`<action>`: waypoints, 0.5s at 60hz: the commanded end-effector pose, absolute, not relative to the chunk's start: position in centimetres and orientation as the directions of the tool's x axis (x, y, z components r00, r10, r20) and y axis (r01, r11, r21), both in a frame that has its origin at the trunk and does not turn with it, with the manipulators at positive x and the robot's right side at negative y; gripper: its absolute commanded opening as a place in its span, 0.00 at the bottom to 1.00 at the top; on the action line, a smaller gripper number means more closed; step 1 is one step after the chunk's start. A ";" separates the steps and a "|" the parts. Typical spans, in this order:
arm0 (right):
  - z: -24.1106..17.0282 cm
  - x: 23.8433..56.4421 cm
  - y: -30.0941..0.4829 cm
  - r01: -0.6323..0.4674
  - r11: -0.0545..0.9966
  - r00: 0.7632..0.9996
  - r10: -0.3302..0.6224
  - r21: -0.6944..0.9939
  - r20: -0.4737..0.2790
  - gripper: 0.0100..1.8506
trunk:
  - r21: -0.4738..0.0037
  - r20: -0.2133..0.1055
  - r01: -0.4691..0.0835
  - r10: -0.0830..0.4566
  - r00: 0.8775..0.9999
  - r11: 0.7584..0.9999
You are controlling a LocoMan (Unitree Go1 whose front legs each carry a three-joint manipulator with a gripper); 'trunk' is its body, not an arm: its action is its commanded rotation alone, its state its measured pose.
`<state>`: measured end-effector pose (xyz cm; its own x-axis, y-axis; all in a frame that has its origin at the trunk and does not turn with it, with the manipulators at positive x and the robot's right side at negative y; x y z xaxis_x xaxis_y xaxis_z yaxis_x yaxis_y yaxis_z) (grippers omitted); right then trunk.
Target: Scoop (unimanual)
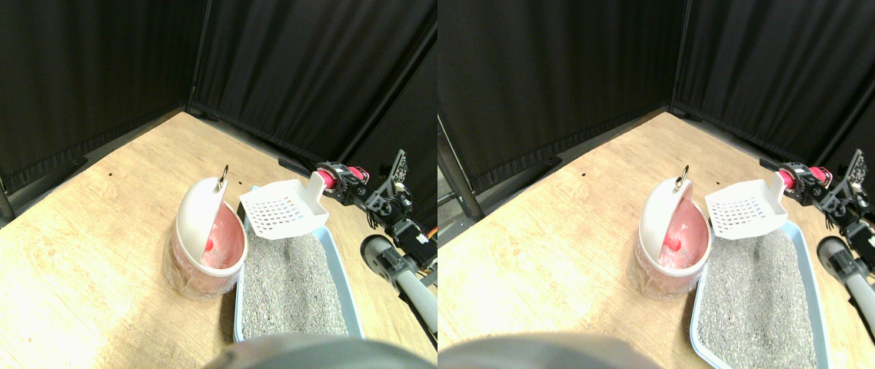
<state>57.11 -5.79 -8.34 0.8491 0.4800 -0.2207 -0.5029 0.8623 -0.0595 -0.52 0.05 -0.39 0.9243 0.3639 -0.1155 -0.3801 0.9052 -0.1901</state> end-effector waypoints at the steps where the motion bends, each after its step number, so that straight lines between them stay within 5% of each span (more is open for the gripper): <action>1: -7.6 57.5 -6.7 -0.480 0.874 0.872 0.468 -0.069 -0.143 0.02 | -0.178 -0.130 -0.362 0.343 0.930 0.915; 18: -8.7 56.8 -12.1 -0.306 0.948 0.950 0.310 0.087 -0.034 0.02 | -0.148 -0.119 -0.280 0.264 0.957 0.949; 30: -10.4 56.0 -15.3 -0.238 0.961 0.971 0.240 0.144 0.003 0.02 | -0.122 -0.116 -0.229 0.215 0.970 0.966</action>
<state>55.99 -14.80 -11.12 0.9691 0.2370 -0.0679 -0.2262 0.9644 0.1370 0.00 -0.64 -0.37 0.9637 0.2407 -0.1154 -0.2526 0.9621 -0.1027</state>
